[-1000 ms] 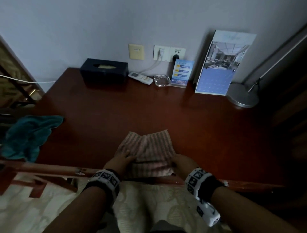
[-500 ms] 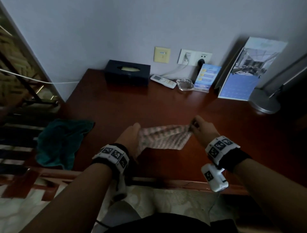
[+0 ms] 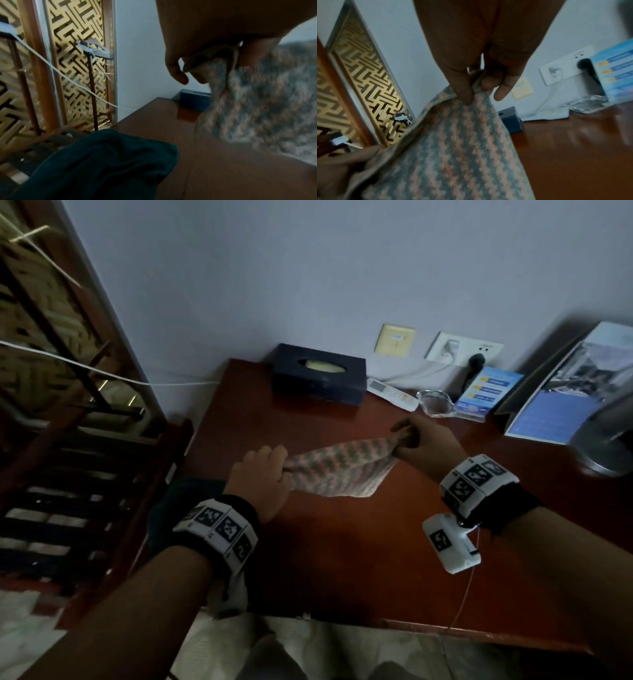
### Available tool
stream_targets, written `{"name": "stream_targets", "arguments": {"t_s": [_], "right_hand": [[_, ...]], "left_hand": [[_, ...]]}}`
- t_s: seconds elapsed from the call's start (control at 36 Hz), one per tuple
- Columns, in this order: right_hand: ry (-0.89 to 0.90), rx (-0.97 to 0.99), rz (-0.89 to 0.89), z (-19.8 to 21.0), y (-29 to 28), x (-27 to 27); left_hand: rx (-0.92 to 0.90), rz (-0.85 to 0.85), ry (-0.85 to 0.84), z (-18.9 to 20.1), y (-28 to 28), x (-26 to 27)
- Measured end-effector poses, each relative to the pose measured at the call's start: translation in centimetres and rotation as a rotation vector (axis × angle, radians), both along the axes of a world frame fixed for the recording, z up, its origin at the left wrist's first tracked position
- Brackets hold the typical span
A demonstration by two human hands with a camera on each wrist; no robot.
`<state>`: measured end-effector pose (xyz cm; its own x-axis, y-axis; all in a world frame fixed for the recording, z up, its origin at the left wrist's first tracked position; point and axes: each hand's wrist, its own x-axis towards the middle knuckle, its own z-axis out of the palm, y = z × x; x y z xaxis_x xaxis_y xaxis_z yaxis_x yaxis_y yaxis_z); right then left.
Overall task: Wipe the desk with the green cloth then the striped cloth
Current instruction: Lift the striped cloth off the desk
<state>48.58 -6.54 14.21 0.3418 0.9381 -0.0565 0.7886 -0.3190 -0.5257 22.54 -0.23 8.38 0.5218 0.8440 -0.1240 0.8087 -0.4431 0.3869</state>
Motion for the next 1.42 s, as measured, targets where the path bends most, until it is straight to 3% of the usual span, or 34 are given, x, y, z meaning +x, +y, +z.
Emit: {"name": "stream_targets", "arguments": {"t_s": [0.08,0.28,0.47,0.64,0.72,0.86,1.0,1.22,1.42], "right_hand": [[-0.024,0.039,-0.006,0.7,2.6,-1.7],[-0.058,0.077,-0.003,2.1,7.2,-4.7],[-0.037,0.119,0.082,4.1,10.4,-7.7],[-0.114,0.149,0.202,5.5,12.6,-9.1],[-0.152,0.160,0.259,5.7,13.3,-9.6],[-0.140,0.188,0.305,5.8,13.9,-9.6],[-0.136,0.163,0.302,4.6,14.6,-8.9],[-0.177,0.096,0.356,2.0,17.6,-8.7],[-0.055,0.148,0.288,0.7,23.2,-10.1]], "left_hand": [[0.004,-0.015,0.015,0.4,2.0,-1.7],[-0.082,0.106,-0.538,2.3,5.9,-4.7],[-0.331,0.051,-0.447,2.3,6.3,-2.1],[-0.219,0.099,-0.559,3.9,6.7,1.7],[-0.106,0.174,-0.515,4.0,8.0,2.0],[-0.088,0.201,-0.297,2.8,9.7,-1.0],[-0.129,0.242,-0.257,1.8,10.4,-4.5],[-0.112,0.413,-0.249,3.1,11.3,-8.4],[0.136,0.476,-0.381,5.1,12.9,-10.3]]}}
